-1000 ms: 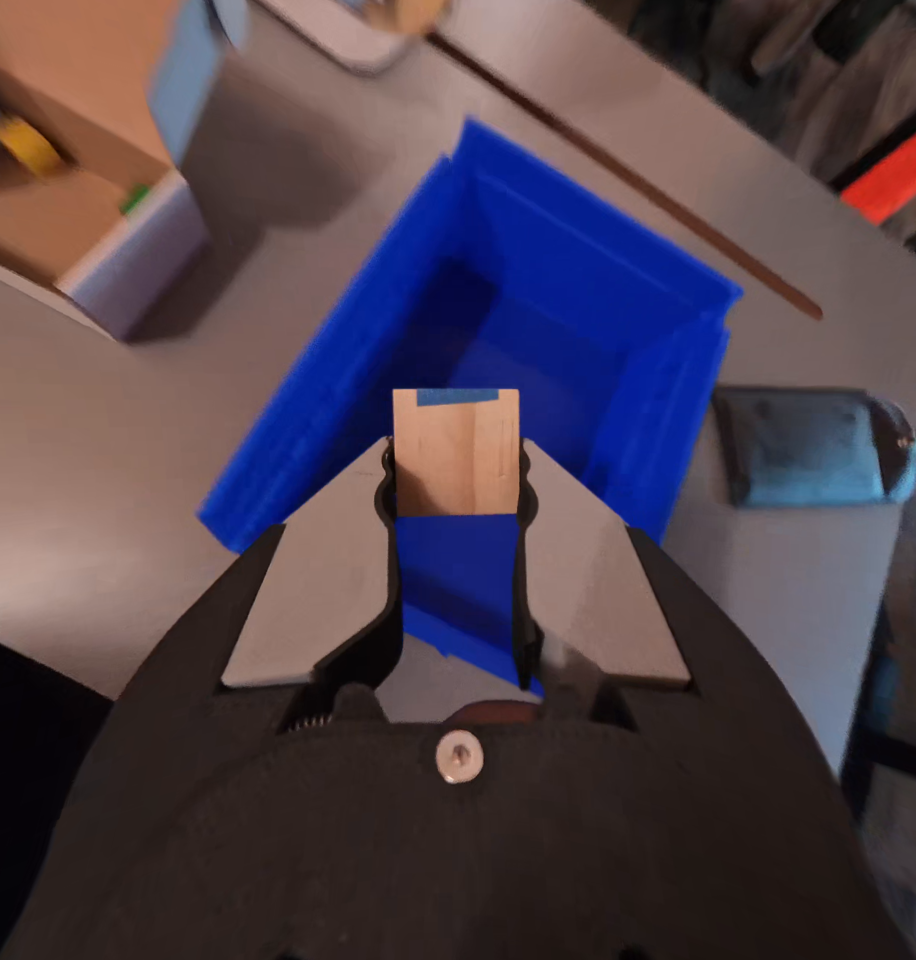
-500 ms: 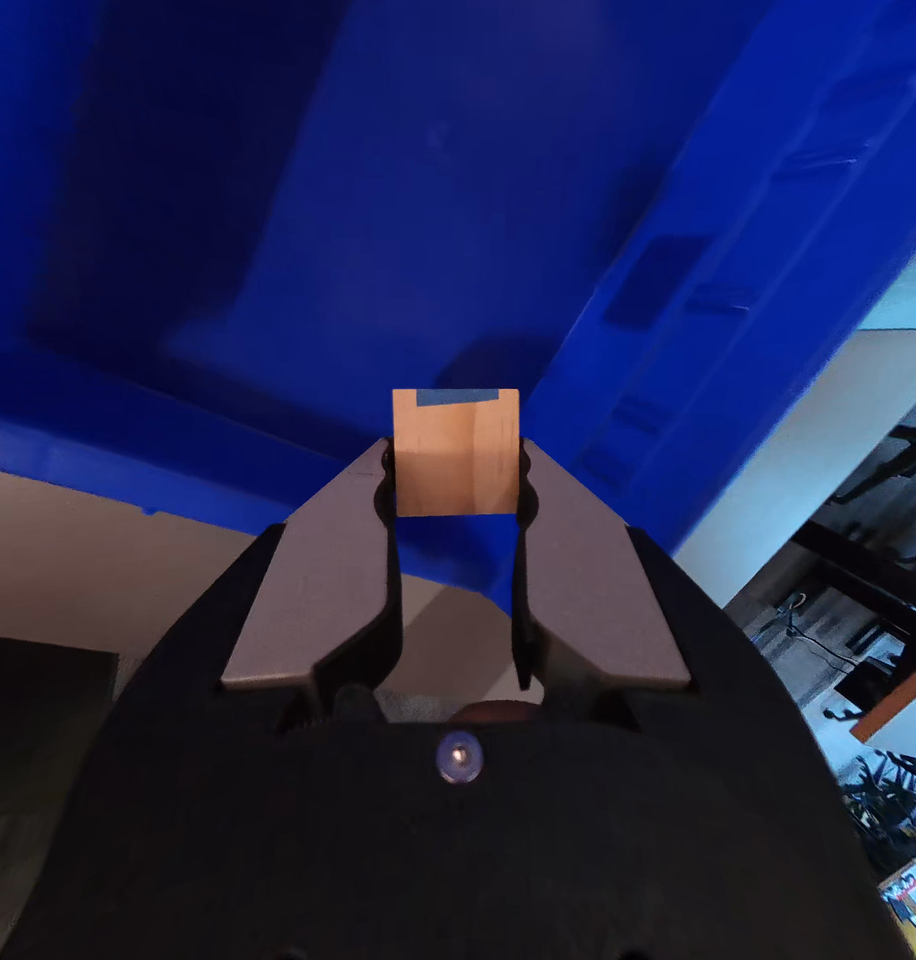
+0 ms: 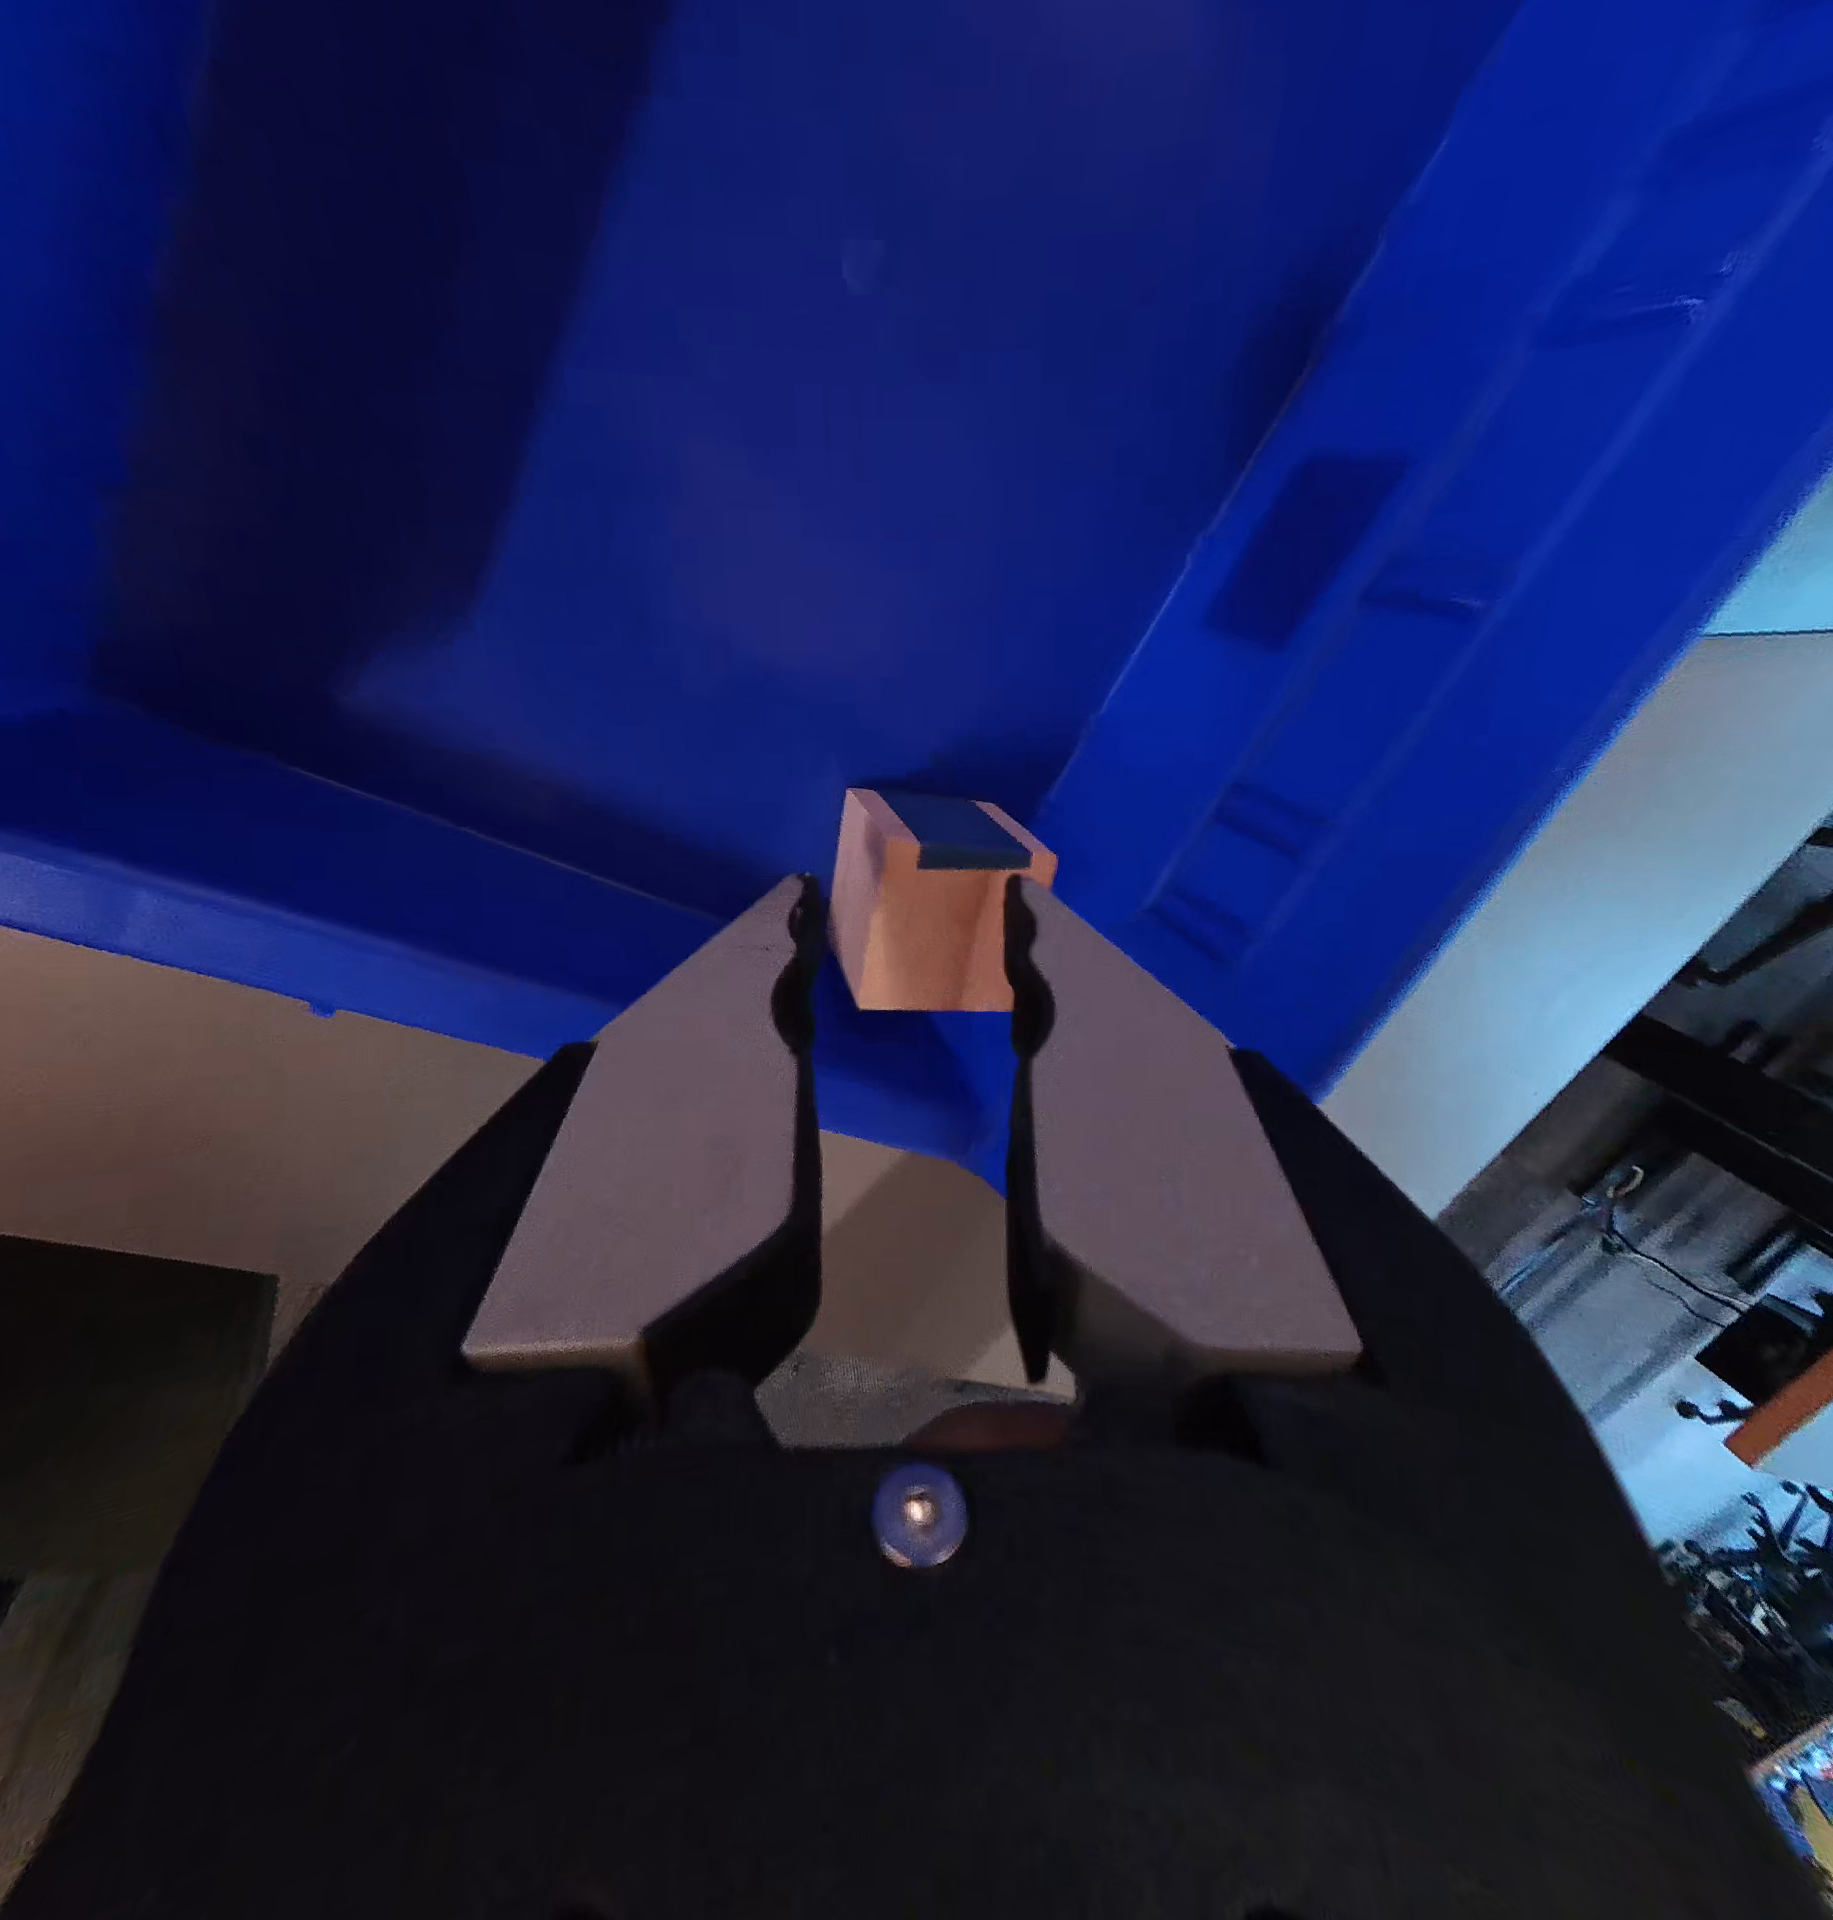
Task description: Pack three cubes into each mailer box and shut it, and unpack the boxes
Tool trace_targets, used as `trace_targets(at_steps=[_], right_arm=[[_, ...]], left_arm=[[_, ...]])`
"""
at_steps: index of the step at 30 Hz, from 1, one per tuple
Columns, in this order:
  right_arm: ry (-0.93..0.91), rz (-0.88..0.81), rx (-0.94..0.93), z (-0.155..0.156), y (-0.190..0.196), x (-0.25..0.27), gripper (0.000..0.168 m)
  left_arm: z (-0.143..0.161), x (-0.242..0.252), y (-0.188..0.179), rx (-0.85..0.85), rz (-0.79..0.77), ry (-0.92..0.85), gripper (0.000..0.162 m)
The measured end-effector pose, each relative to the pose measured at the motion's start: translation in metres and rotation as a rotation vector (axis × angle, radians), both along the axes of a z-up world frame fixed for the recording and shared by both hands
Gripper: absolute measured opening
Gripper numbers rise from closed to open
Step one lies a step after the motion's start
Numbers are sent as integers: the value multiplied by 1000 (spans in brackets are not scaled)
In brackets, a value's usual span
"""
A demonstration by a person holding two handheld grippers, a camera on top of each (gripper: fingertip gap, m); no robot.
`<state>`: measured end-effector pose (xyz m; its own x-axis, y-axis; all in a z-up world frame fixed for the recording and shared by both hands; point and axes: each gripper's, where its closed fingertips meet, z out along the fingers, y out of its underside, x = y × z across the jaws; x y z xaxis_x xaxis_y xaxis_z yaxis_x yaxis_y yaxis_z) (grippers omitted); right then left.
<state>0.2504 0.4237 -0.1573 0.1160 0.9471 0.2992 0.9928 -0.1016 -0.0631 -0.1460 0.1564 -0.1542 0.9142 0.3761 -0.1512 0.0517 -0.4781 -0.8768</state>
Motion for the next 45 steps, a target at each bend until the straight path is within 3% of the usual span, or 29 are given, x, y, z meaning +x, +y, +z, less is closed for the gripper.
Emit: trace_targets(at_steps=[4, 7, 11, 14, 18, 23, 29, 32, 33, 35, 45], right_arm=[[-58, -23, 52, -7, 8, 7, 41], [137, 5, 25, 15, -7, -24, 41], [498, 191, -33, 82, -71, -101, 40], [622, 376, -148, 111, -143, -155, 36], [505, 452, -257, 78, -204, -214, 52], [398, 348, -297, 17, -229, -270, 42], [343, 201, -57, -12, -194, -288, 46], [310, 185, -61, -24, -196, -286, 39], [305, 179, -58, -27, -196, -287, 48], [308, 170, -12, -28, -189, -291, 40], [287, 158, 26, -32, -178, -289, 30]], left_arm=[[0, 0, 0, 3, 1, -2, 65], [0, 0, 0, 2, 0, -5, 65], [0, 0, 0, 2, -1, -1, 65], [0, 0, 0, 3, 0, -5, 65], [0, 0, 0, 8, -1, -10, 65], [0, 2, 0, 5, -4, -12, 63], [-2, 4, 0, 6, -9, -43, 61], [-2, 5, 0, 3, -15, -48, 61], [-2, 5, 0, 2, -15, -45, 61], [-3, 6, 0, -4, -22, -42, 65], [-4, 7, 2, 12, -29, -67, 68]])
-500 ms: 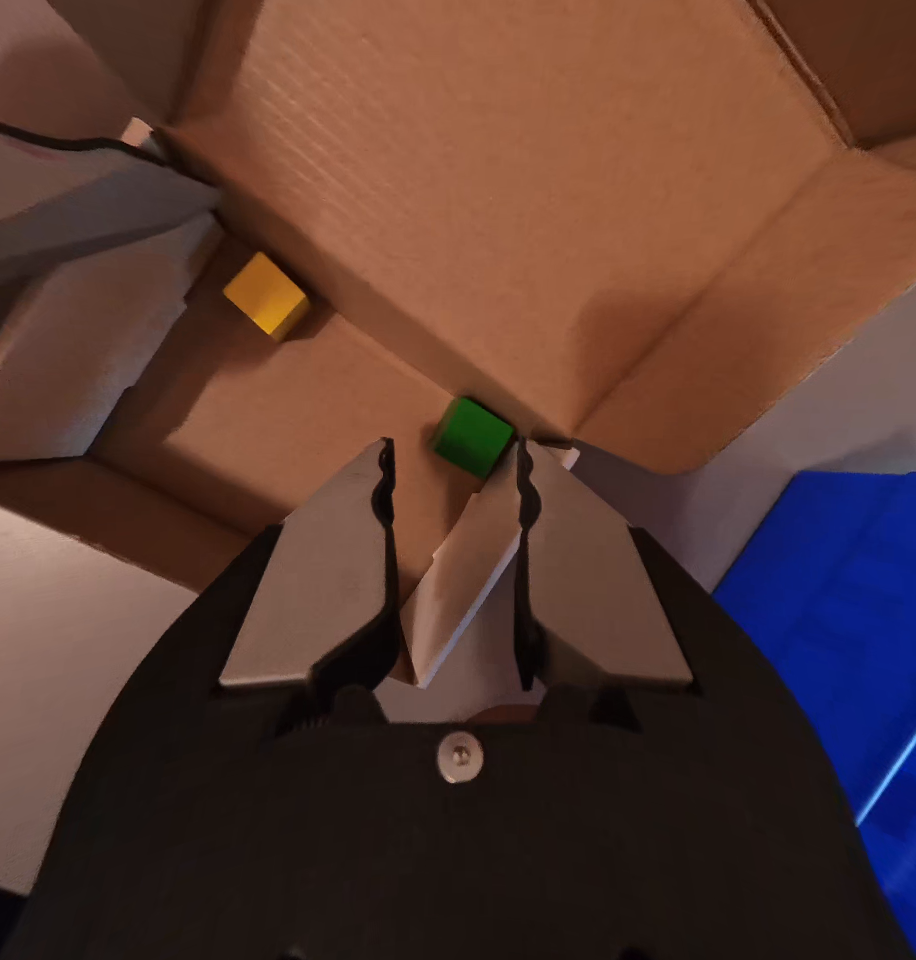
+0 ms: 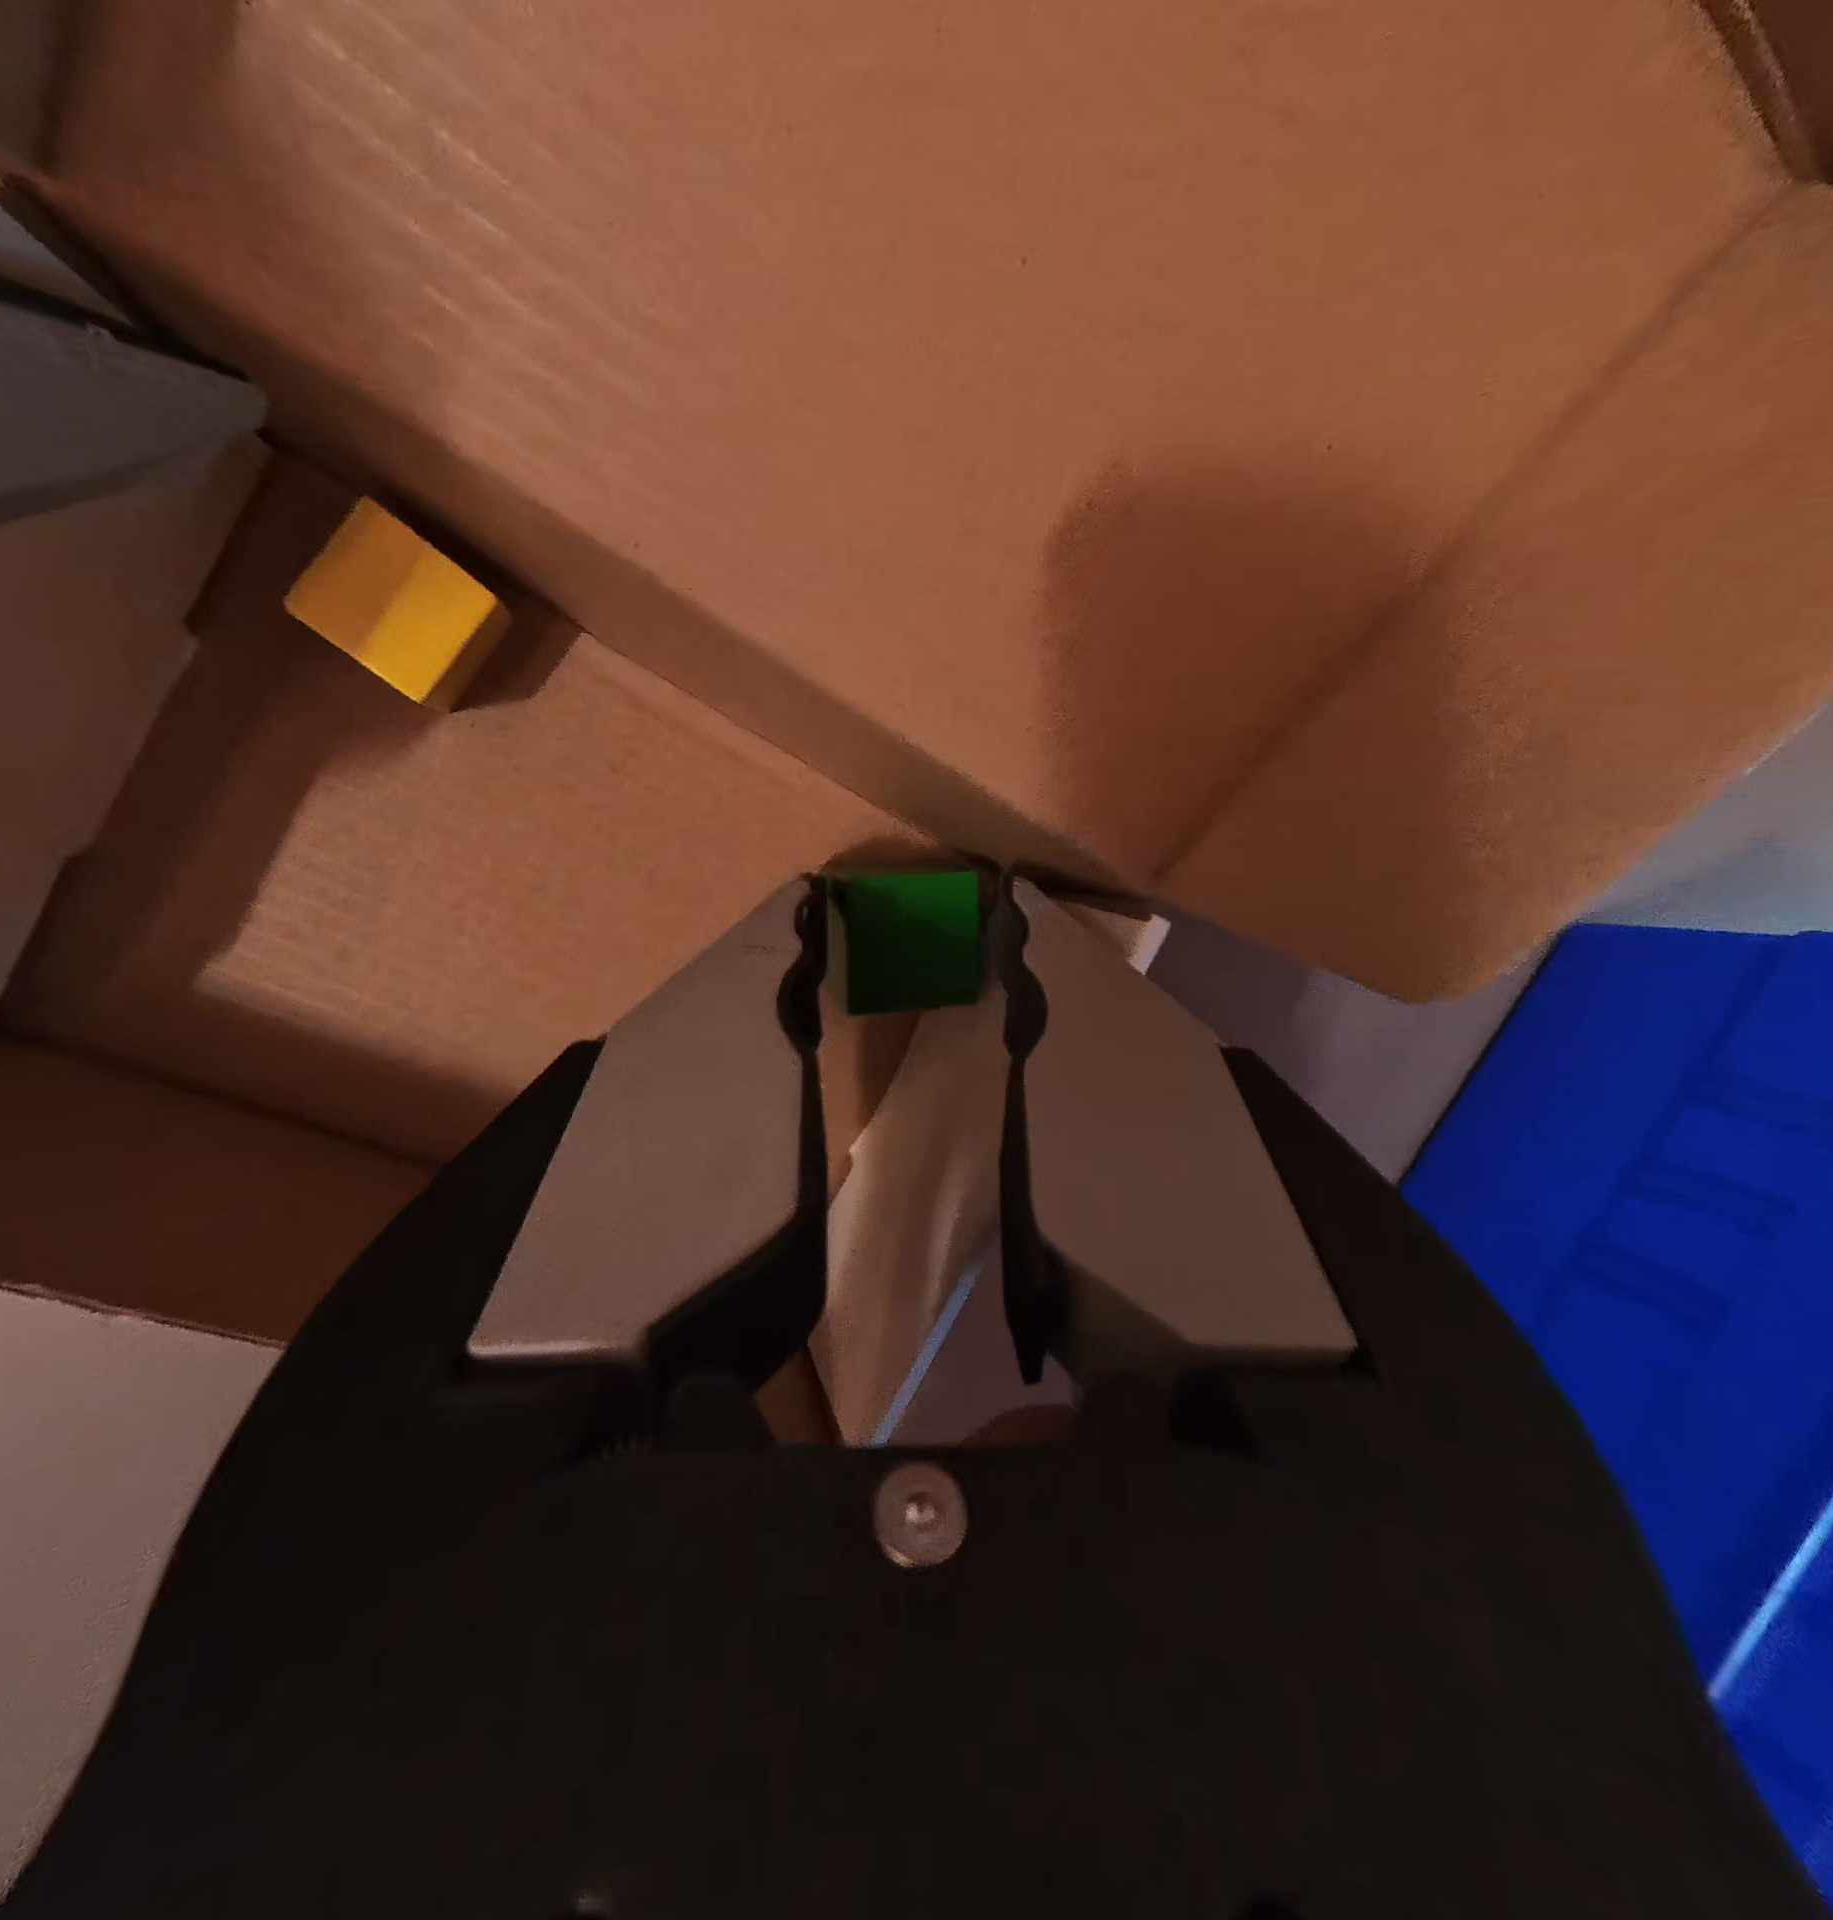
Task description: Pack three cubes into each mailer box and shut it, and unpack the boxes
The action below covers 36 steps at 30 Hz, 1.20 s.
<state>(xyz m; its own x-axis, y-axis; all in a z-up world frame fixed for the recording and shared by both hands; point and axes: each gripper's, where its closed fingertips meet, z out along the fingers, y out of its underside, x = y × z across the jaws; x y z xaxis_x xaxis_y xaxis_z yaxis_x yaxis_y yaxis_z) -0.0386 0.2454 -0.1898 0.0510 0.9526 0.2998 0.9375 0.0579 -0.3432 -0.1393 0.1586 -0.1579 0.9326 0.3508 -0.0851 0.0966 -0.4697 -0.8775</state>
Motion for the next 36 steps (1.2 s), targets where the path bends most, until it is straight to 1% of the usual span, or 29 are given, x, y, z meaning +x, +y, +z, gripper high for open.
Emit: trace_targets(at_steps=[1, 3, 6, 7, 9, 12, 15, 19, 21, 25, 30, 36], right_arm=[[-18, 12, 22, -1, 0, 1, 32], [-57, 33, 15, -4, -6, 5, 48], [-125, 45, -21, -6, -17, 15, 53], [-121, 59, -52, -6, -23, 15, 50], [-84, 81, -107, -1, -34, 11, 50], [-74, 64, -81, 2, -26, 12, 50], [-97, 50, -77, -5, -22, 16, 52], [-110, 65, -23, -6, -18, 16, 50], [-108, 63, -38, -5, -19, 17, 51], [-69, 43, -83, 7, -17, 14, 51], [-137, 62, -87, -1, -19, 18, 53], [-148, 53, -168, -5, -21, 14, 53]], left_arm=[[0, 1, 0, 3, -3, -1, 69], [0, 0, 0, 1, -3, -4, 70], [-1, 0, 0, 3, -3, -12, 71], [-1, 0, 0, 2, -4, -11, 71], [-1, 0, 0, 1, -5, -11, 71], [-1, 1, 0, 0, -5, -8, 70], [-1, 1, 0, 1, -6, -11, 71], [0, 1, 1, 2, -8, -9, 71], [-1, 1, 1, 3, -8, -12, 71], [-1, 1, 1, 1, -8, -12, 71], [-1, 1, 1, 2, -9, -14, 71], [-1, 1, 1, 3, -12, -16, 71]])
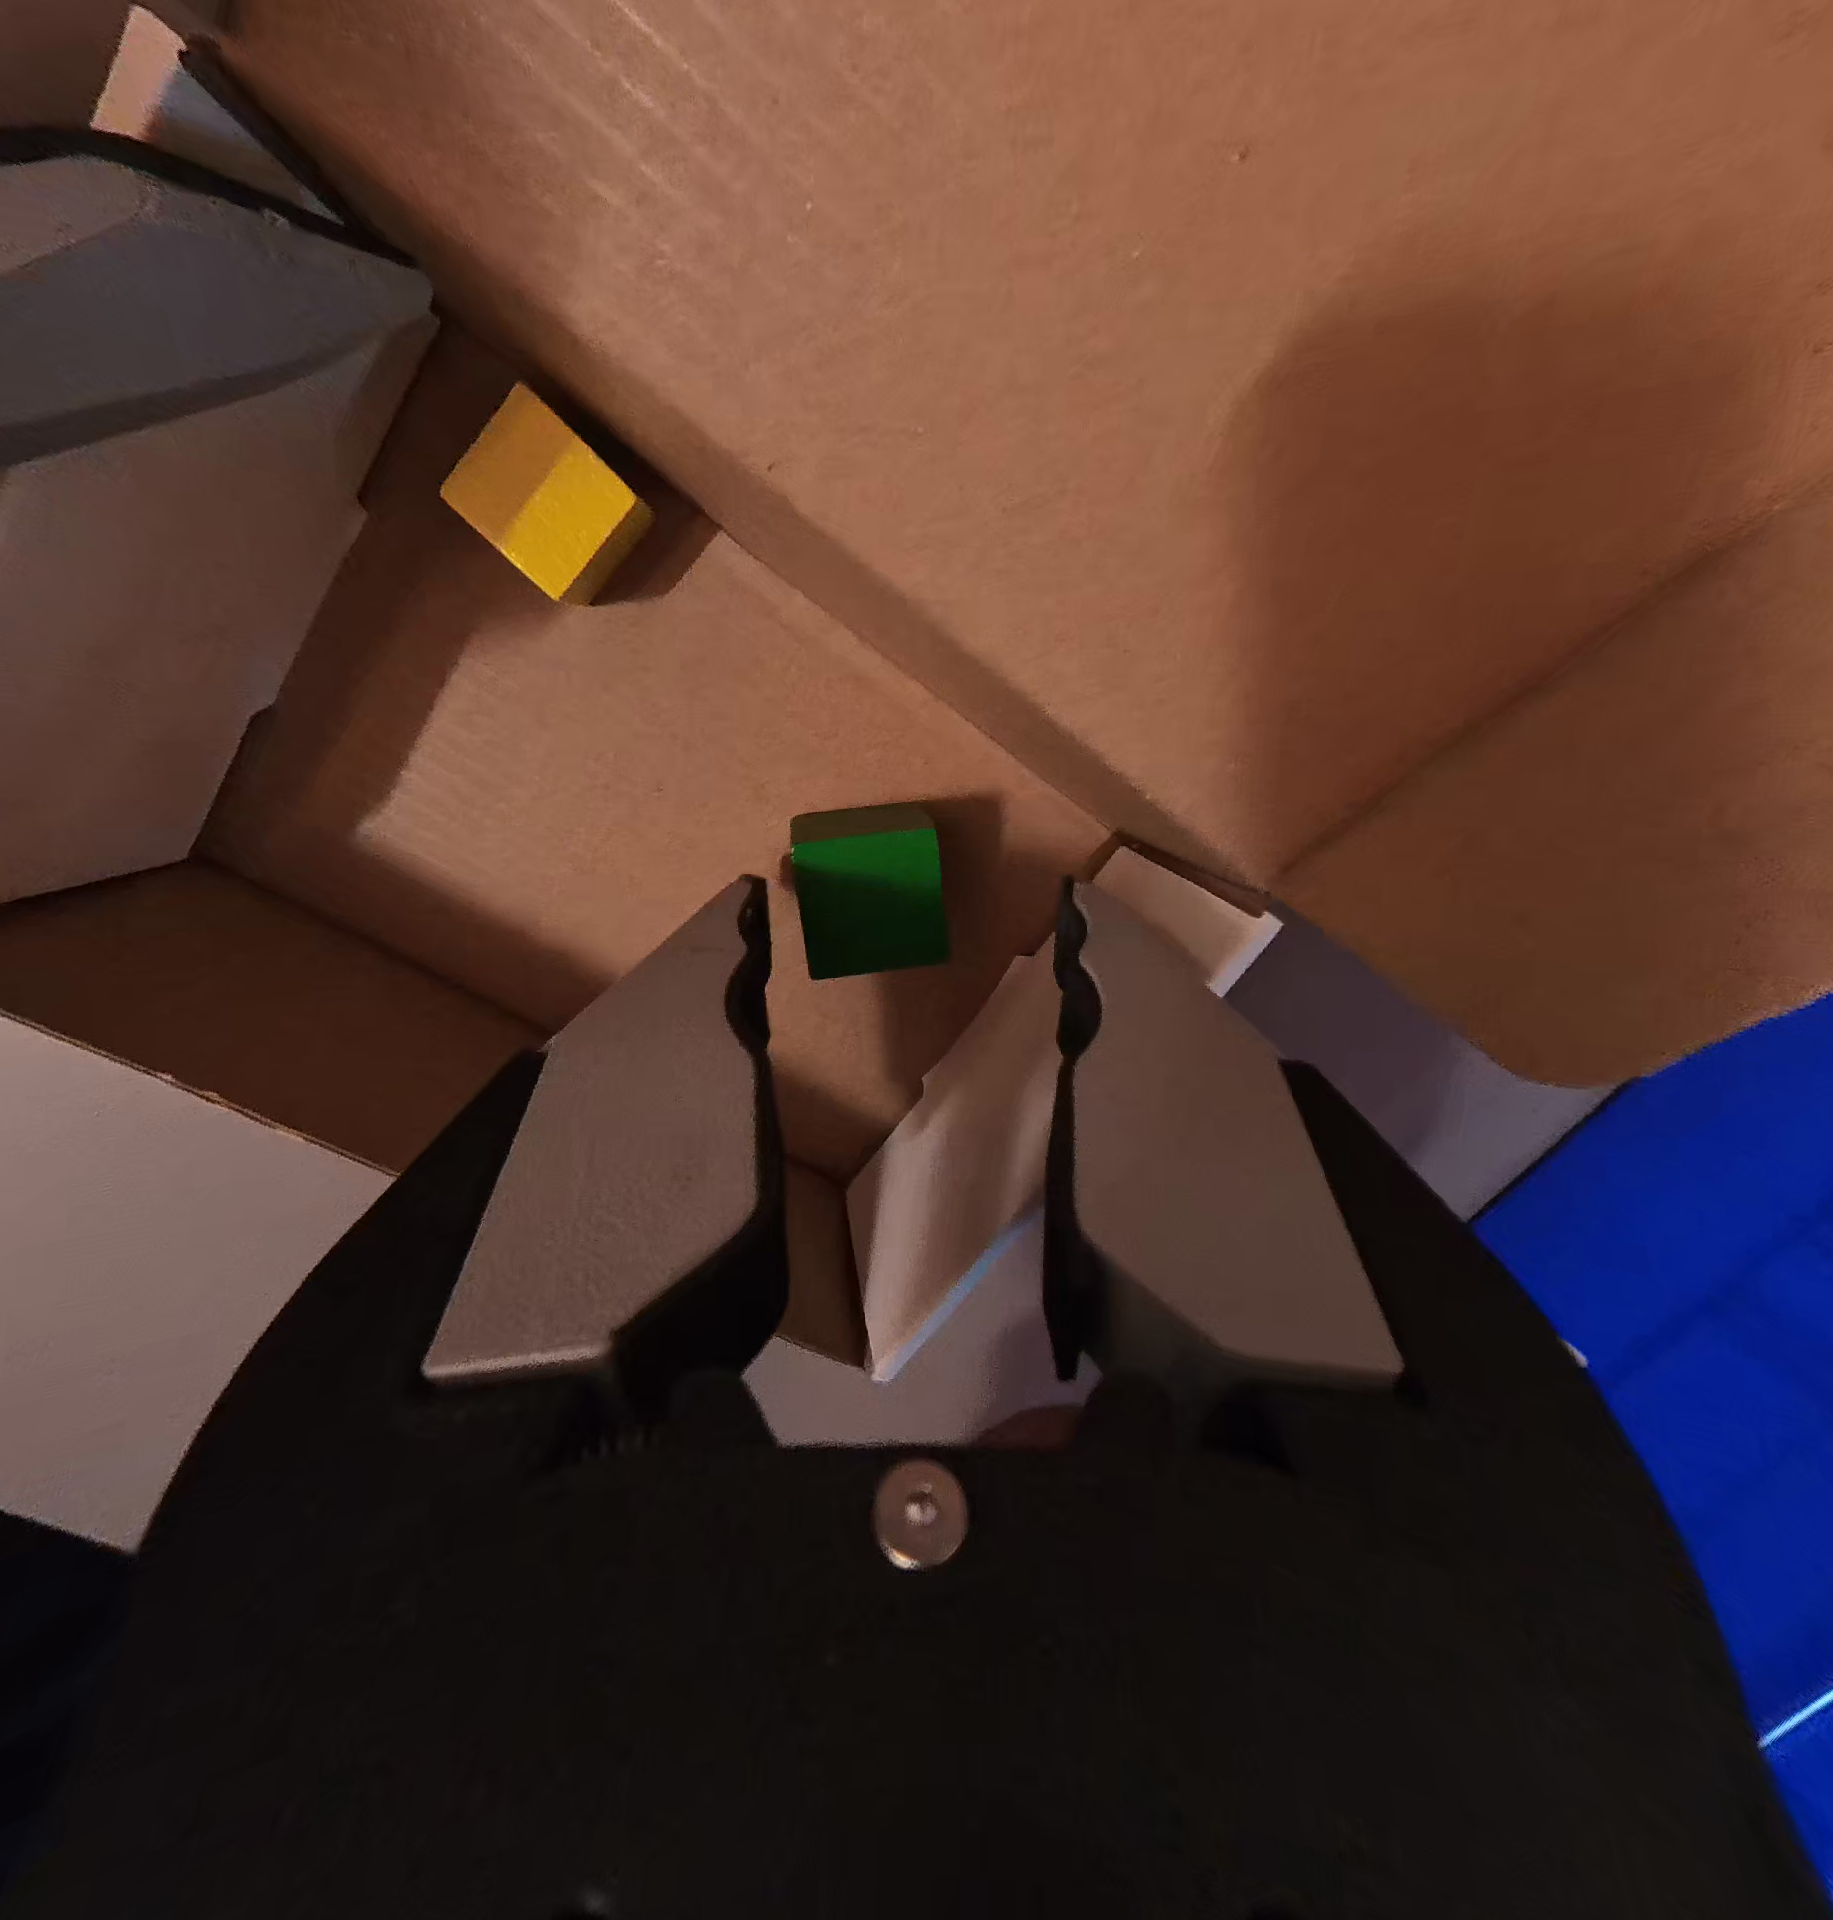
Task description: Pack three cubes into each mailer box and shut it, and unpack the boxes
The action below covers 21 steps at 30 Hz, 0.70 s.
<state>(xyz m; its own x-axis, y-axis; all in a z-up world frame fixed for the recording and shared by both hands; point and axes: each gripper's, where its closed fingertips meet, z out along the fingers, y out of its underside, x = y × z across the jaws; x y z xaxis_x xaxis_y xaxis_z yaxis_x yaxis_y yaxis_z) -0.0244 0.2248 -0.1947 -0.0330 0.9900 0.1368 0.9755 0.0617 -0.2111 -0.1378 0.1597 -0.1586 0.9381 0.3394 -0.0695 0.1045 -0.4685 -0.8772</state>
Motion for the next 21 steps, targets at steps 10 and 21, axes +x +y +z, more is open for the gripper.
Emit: trace_targets(at_steps=[10, 21], right_arm=[[-2, 90, -15, 3, -8, 0, 25], [239, 81, -1, 118, 30, 70, 25]], left_arm=[[0, -1, 0, -3, 3, 4, 71], [0, 0, 0, -5, 1, 6, 69]])
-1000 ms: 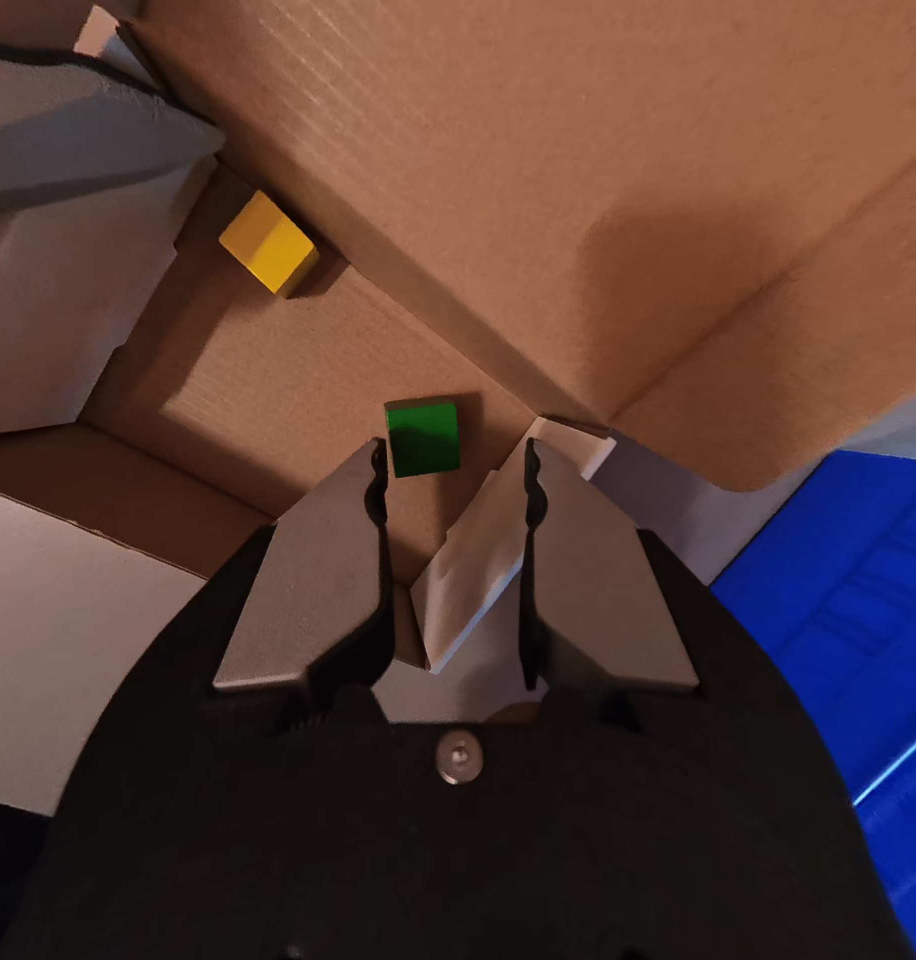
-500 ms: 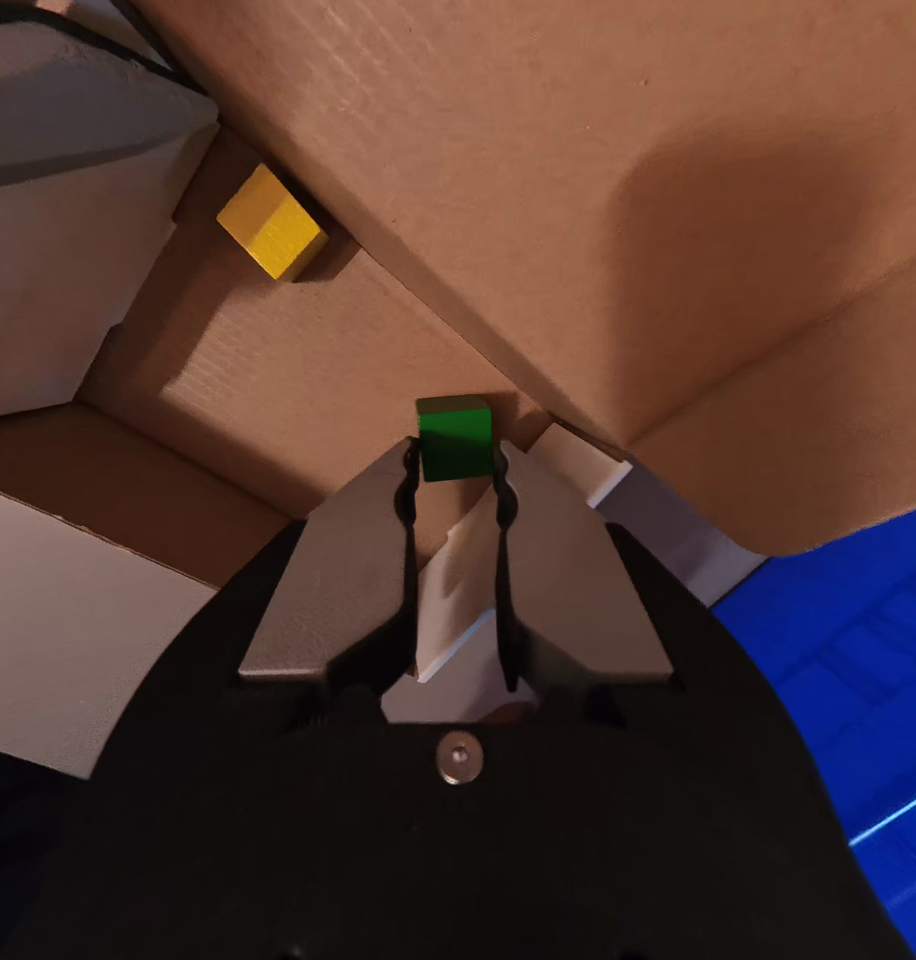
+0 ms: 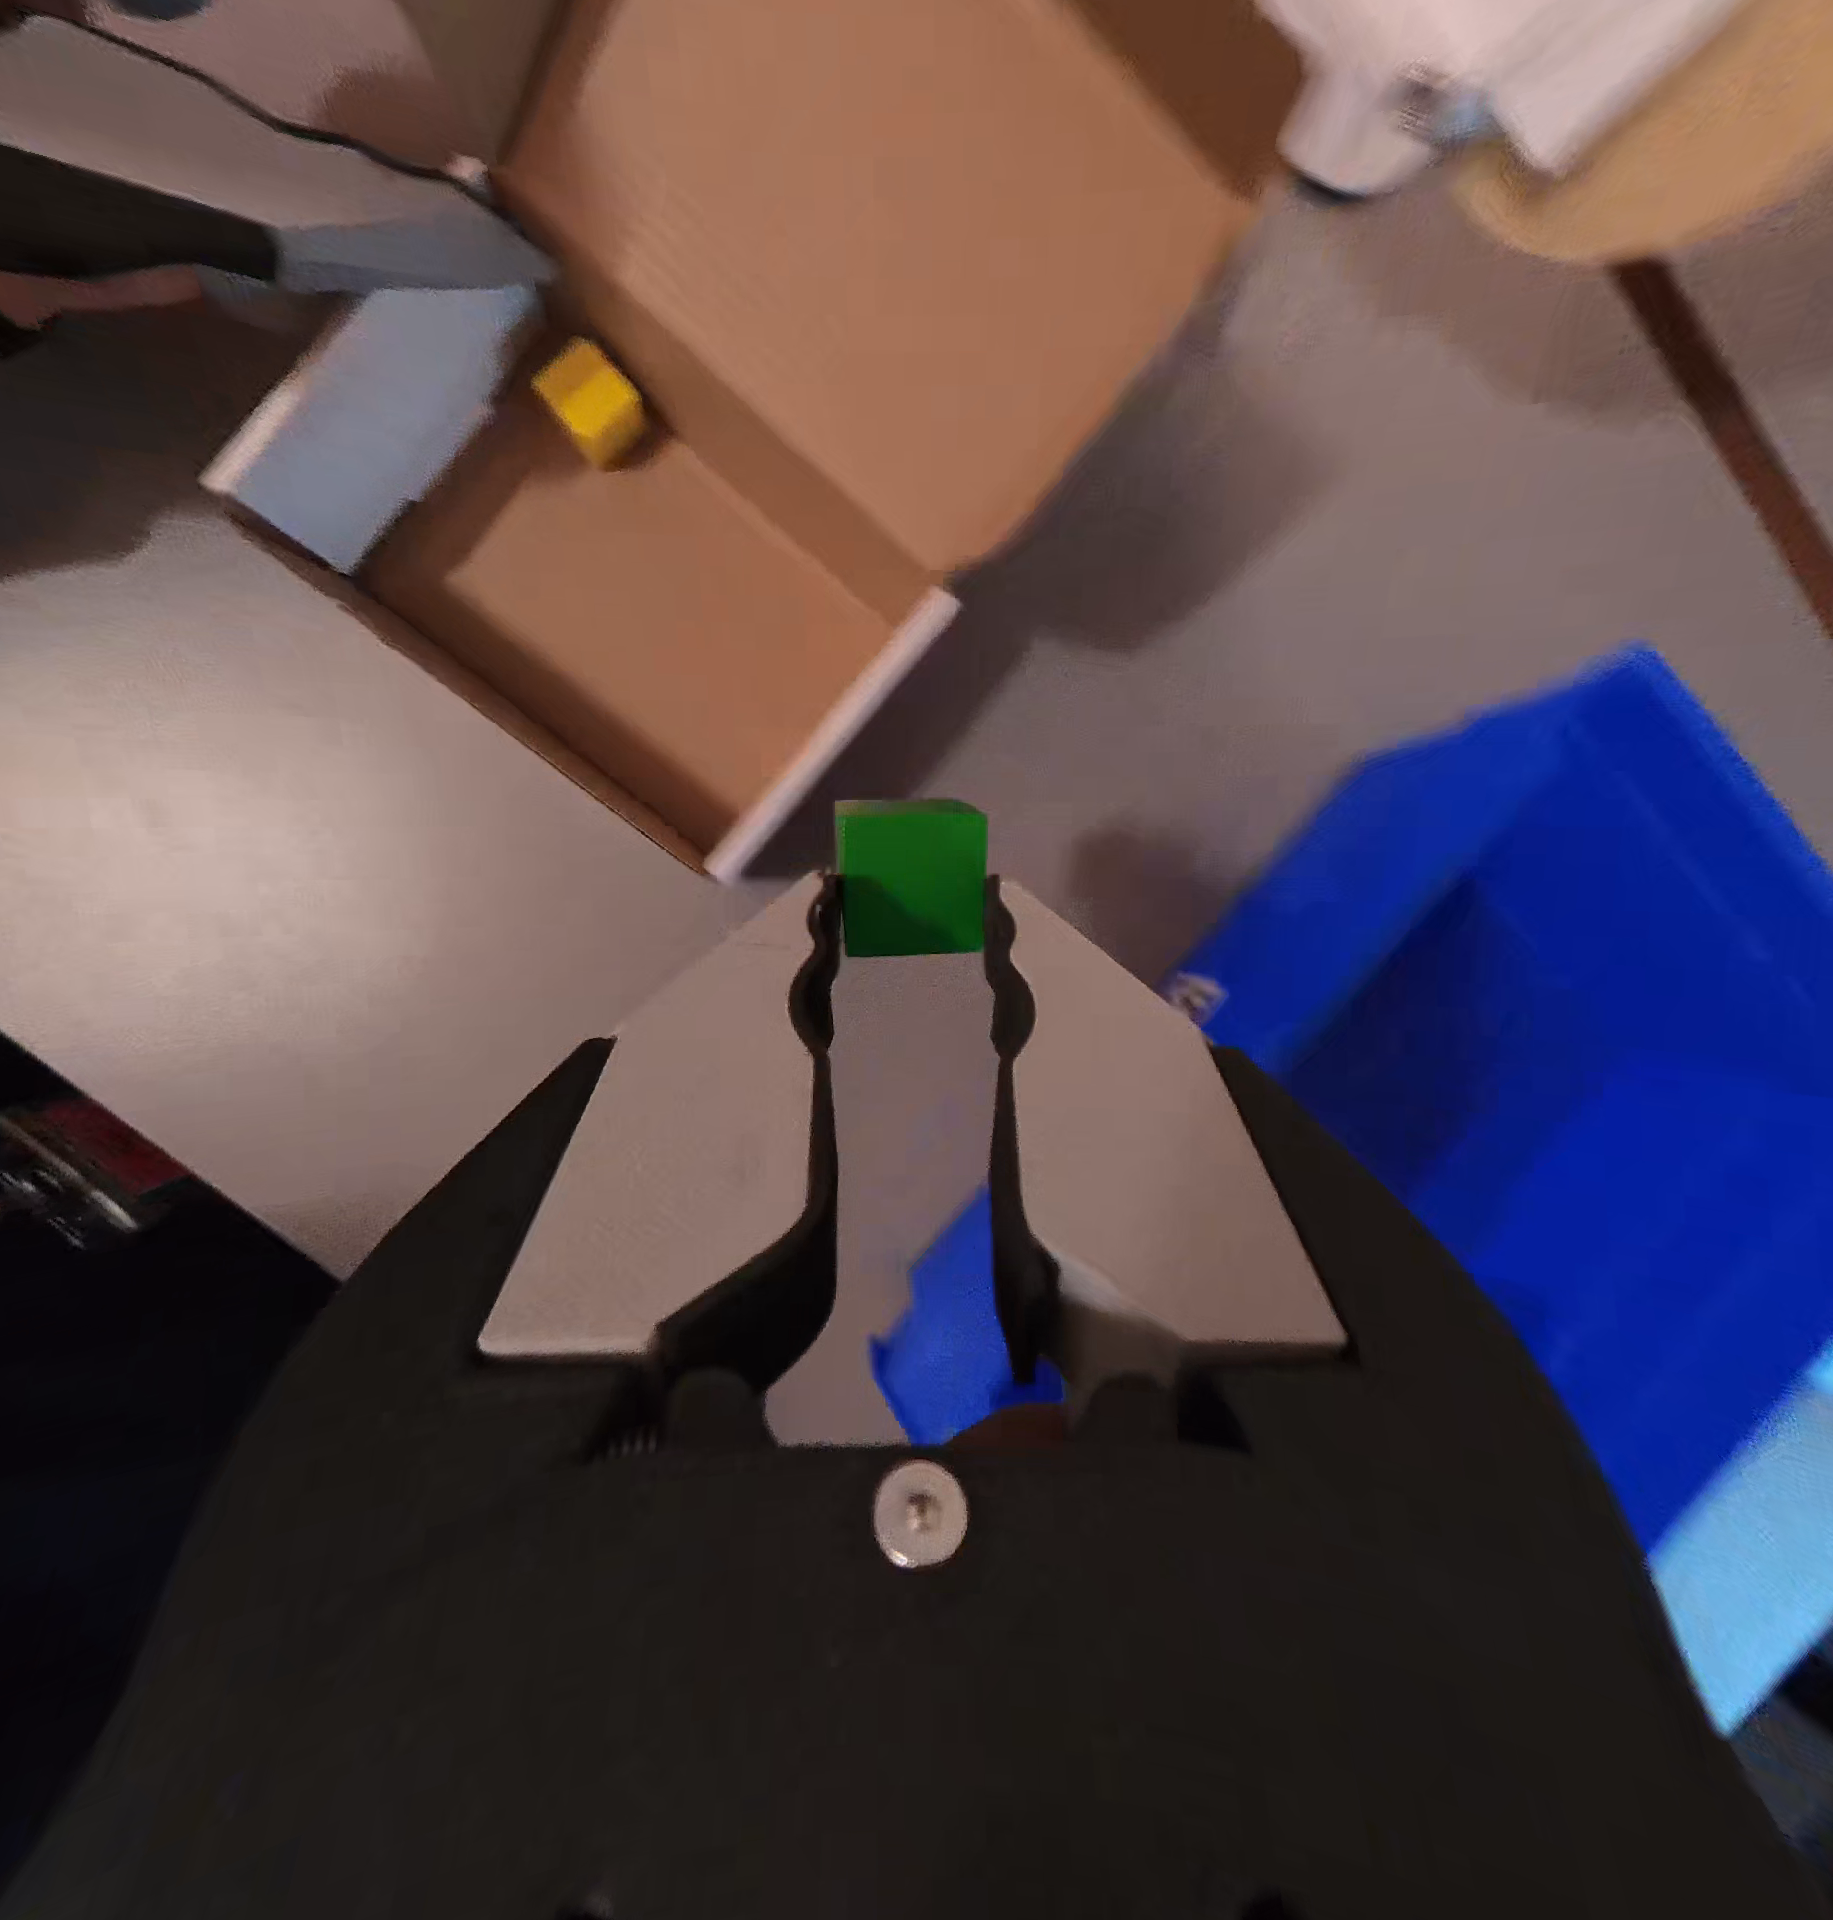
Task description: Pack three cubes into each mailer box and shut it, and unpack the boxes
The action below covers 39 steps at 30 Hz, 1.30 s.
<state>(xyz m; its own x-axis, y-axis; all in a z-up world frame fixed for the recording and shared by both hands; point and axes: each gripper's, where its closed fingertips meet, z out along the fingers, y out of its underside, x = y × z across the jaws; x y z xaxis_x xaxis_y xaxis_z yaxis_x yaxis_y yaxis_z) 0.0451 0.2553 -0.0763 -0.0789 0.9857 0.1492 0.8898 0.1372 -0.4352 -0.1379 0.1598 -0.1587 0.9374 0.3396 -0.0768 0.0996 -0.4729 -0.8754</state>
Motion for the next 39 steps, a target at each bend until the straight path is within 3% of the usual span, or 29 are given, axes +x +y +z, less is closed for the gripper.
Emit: trace_targets(at_steps=[4, 7, 12, 16, 20, 23, 26, 29, 31, 34, 39], right_arm=[[-11, -195, 5, 20, 72, 67, 25], [-111, -305, -1, -5, 106, 113, 25], [-334, -391, 30, -71, 133, 170, 25], [-406, -456, -24, -99, 144, 195, 24], [-426, -461, -28, -100, 145, 205, 33], [-312, -470, 9, -77, 146, 186, 41], [-96, -400, 10, -35, 124, 138, 44], [120, -218, -85, 3, 59, 71, 44], [170, -86, -141, 8, 11, 33, 45], [164, 92, -219, -11, -51, -21, 48], [82, 130, -157, -75, -78, -91, 45]], left_arm=[[0, 0, 0, -3, 2, 1, 70], [0, 0, 0, -3, 2, 5, 70], [0, 0, 0, 3, 2, -2, 69], [0, 0, 0, 3, 2, -2, 70], [0, 0, 0, 2, 1, -2, 70], [0, 0, 0, 2, 2, -2, 70], [0, -1, 0, 3, 3, -3, 70], [0, -2, 0, 2, 6, -4, 71], [0, -1, 0, 4, 6, -4, 71], [0, -1, 0, 4, 6, 1, 71], [0, -2, -1, 6, 7, -4, 71]])
